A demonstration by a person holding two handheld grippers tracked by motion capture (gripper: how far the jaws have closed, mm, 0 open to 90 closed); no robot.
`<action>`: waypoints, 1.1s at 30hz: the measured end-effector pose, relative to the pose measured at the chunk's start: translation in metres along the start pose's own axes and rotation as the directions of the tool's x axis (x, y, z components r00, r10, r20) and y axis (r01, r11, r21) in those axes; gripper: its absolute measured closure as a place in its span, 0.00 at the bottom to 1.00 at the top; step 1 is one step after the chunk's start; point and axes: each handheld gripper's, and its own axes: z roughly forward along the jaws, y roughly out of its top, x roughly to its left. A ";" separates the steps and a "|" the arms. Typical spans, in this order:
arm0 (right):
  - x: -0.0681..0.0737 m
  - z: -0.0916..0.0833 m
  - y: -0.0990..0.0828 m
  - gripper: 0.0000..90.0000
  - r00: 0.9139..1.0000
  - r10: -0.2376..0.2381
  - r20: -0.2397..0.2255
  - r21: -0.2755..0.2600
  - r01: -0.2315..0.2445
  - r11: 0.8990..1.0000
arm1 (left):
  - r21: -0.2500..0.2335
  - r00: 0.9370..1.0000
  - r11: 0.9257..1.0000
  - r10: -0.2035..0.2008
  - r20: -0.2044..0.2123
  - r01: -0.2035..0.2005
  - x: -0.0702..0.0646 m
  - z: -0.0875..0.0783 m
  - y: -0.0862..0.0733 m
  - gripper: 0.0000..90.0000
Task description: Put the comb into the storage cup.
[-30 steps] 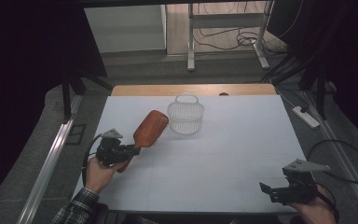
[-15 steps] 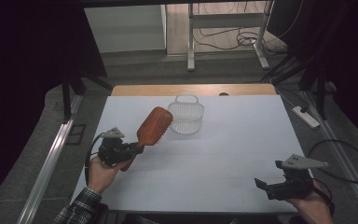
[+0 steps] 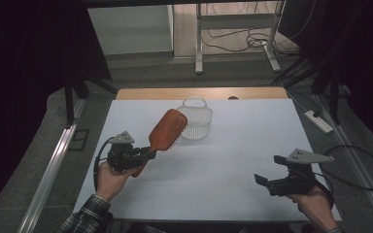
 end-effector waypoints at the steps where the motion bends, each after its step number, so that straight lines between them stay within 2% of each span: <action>1: 0.000 0.002 0.001 0.00 1.000 -0.003 -0.006 0.003 0.003 1.000 | 0.003 1.000 1.000 0.005 0.004 -0.005 -0.001 0.001 0.000 0.79; 6: 0.002 0.010 0.007 0.00 1.000 0.000 -0.026 -0.007 0.000 1.000 | 0.006 1.000 1.000 0.013 0.017 -0.013 -0.004 0.004 0.003 0.79; 12: 0.004 0.020 0.018 0.00 0.998 0.022 -0.056 -0.027 -0.024 0.999 | -0.017 0.999 1.000 0.016 0.033 -0.016 -0.008 0.008 0.006 0.79; 22: 0.010 0.043 0.033 0.00 0.992 0.033 -0.123 -0.012 -0.034 0.999 | -0.018 0.998 0.999 0.044 0.038 -0.043 -0.017 0.016 0.011 0.79; 26: 0.014 0.051 0.040 0.00 0.992 0.014 -0.127 -0.013 -0.016 1.000 | -0.026 0.998 0.998 0.051 0.044 -0.050 -0.020 0.017 0.012 0.79; 33: 0.020 0.066 0.049 0.00 0.987 0.009 -0.158 0.002 -0.009 1.000 | -0.032 0.997 0.998 0.055 0.055 -0.053 -0.023 0.020 0.014 0.79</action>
